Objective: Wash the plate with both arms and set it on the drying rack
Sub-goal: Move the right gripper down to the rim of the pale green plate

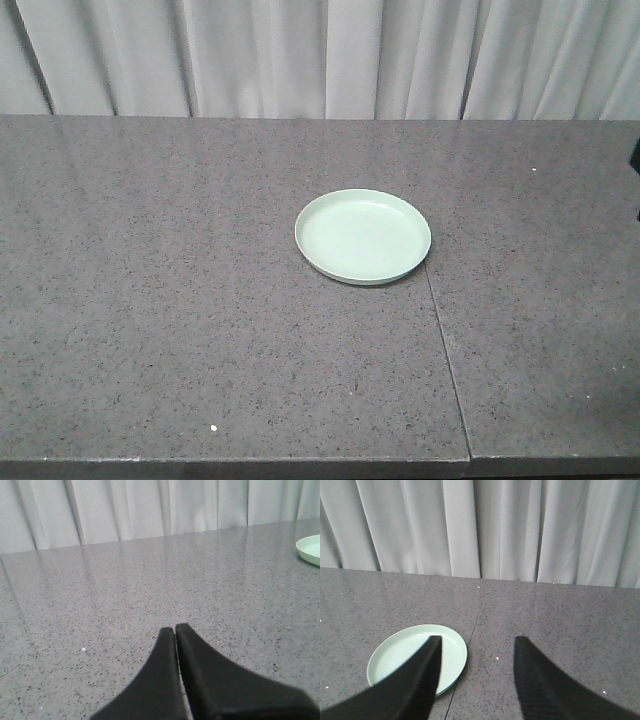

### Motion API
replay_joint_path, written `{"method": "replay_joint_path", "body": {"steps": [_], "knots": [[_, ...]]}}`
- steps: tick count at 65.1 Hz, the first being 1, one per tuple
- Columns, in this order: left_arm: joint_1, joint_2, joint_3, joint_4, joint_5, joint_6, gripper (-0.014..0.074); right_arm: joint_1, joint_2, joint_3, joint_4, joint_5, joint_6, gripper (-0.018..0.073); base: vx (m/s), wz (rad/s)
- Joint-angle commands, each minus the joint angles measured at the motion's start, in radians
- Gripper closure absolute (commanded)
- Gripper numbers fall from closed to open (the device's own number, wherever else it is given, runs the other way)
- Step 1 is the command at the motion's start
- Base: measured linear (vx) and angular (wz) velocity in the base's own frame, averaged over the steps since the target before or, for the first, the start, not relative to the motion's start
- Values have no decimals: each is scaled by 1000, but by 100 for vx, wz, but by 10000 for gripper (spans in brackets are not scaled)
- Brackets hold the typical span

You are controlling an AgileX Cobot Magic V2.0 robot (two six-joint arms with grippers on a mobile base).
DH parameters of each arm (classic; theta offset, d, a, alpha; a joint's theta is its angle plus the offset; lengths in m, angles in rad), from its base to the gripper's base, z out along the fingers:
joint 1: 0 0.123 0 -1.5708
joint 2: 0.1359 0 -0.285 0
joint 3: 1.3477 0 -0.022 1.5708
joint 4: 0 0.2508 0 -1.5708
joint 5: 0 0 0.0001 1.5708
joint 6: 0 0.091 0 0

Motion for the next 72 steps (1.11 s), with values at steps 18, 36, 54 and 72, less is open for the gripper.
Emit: {"method": "replay_joint_path", "body": {"steps": [18, 36, 54, 72], "knots": [[0, -14, -26, -2, -71, -6, 603, -1, 271, -196, 89, -14, -83, -22, 0, 0], [0, -14, -26, -2, -71, -6, 603, 96, 602, -569, 62, 226, -174, -22, 0, 0], [0, -14, -26, -2, -71, -6, 603, 121, 972, -888, -3, 424, -60, -22, 0, 0], [0, -14, -26, -2, -71, -6, 603, 121, 1213, -1110, -150, 565, 67, -22, 0, 0]]}}
